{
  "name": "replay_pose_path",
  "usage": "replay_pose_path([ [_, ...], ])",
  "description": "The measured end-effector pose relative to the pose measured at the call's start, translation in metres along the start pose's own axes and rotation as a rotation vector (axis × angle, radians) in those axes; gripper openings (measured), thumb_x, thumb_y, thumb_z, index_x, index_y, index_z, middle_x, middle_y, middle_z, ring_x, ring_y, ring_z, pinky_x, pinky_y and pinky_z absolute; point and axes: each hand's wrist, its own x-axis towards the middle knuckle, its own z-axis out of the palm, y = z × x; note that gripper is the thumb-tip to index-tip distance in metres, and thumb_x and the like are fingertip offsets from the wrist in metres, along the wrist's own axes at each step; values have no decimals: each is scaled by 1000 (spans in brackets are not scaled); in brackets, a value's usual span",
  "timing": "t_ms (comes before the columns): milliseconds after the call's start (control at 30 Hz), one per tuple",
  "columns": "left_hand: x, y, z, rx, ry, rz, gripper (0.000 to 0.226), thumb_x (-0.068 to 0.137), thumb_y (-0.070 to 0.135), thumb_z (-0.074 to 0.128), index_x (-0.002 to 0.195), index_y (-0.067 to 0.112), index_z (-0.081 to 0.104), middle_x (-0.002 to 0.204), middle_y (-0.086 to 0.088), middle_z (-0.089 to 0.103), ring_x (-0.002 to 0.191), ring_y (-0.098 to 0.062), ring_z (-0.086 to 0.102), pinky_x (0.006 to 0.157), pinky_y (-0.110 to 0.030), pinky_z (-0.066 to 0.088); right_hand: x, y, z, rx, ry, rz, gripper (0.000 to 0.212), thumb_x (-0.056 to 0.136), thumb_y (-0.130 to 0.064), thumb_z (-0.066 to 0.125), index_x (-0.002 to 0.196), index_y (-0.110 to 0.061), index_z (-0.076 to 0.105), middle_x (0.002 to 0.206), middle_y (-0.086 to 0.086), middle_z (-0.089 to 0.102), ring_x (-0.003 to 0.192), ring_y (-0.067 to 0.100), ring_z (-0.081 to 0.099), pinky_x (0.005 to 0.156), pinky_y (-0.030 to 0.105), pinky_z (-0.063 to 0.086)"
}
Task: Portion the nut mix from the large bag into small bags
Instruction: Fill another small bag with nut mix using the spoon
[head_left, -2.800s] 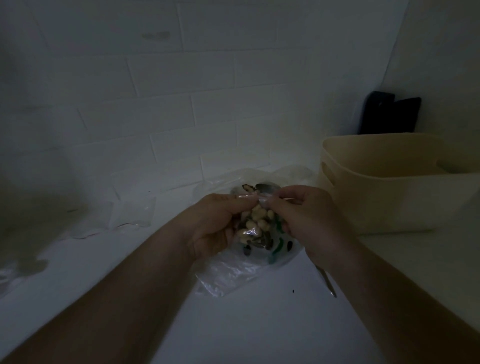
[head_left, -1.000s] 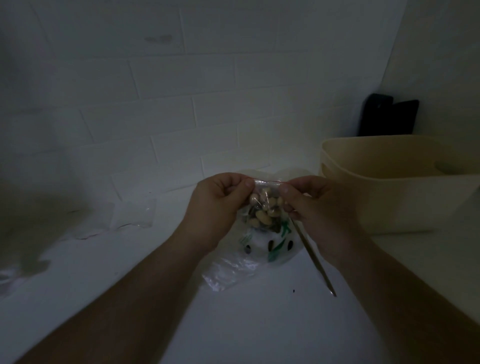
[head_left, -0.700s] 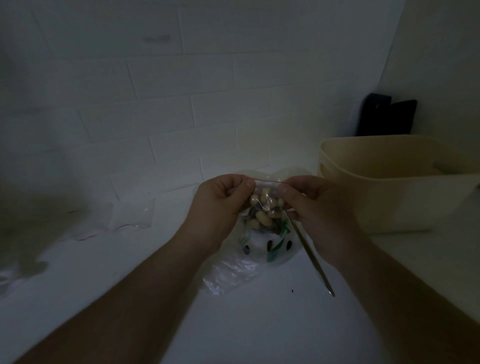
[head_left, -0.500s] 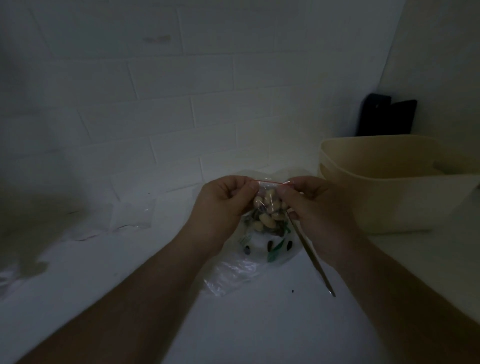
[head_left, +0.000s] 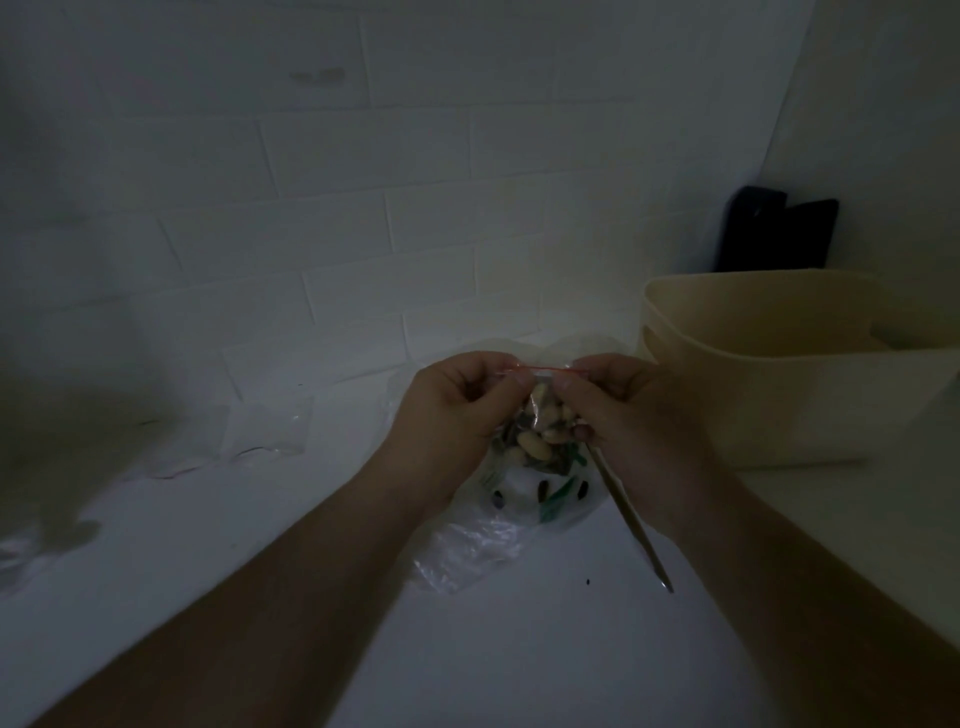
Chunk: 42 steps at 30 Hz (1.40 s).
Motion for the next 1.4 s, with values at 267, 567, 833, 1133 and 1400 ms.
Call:
replay_pose_path([
  [267, -4, 3, 2, 84, -52, 39, 13, 100, 5, 65, 95, 8, 76, 84, -7, 78, 76, -15, 72, 70, -26, 58, -10, -13, 0, -107, -43, -35, 9, 92, -19, 74, 84, -21, 78, 79, 0, 79, 75, 17, 77, 75, 37, 64],
  [567, -5, 4, 3, 118, -71, 70, 17, 100, 3, 63, 91, 12, 75, 81, -1, 77, 74, -12, 71, 69, -25, 57, -9, -14, 1, -84, -53, 11, 7, 91, -23, 77, 83, -21, 77, 80, 5, 78, 78, 23, 78, 80, 49, 64],
  [833, -7, 7, 2, 114, -88, 47, 10, 98, 10, 70, 95, 13, 78, 87, -7, 80, 79, -19, 76, 73, -30, 60, -8, -14, 0, -138, -83, -38, 14, 94, -16, 74, 81, -22, 75, 76, 2, 77, 73, 18, 76, 74, 36, 60],
  [1133, -4, 9, -4, 73, -13, 28, 4, 92, 4, 74, 92, 6, 77, 87, -11, 80, 80, -20, 76, 67, -25, 59, -1, -10, -9, -141, 37, -4, 13, 81, -21, 86, 73, -22, 75, 66, -6, 74, 61, 6, 69, 56, 19, 51],
  [1400, 0, 8, -7, 78, 1, 12, 19, 97, 0, 67, 84, 11, 75, 82, -18, 75, 76, -25, 70, 68, -34, 60, 0, -7, -8, -241, 51, -40, 21, 79, -26, 88, 69, -22, 70, 64, -9, 71, 59, 1, 65, 56, 17, 48],
])
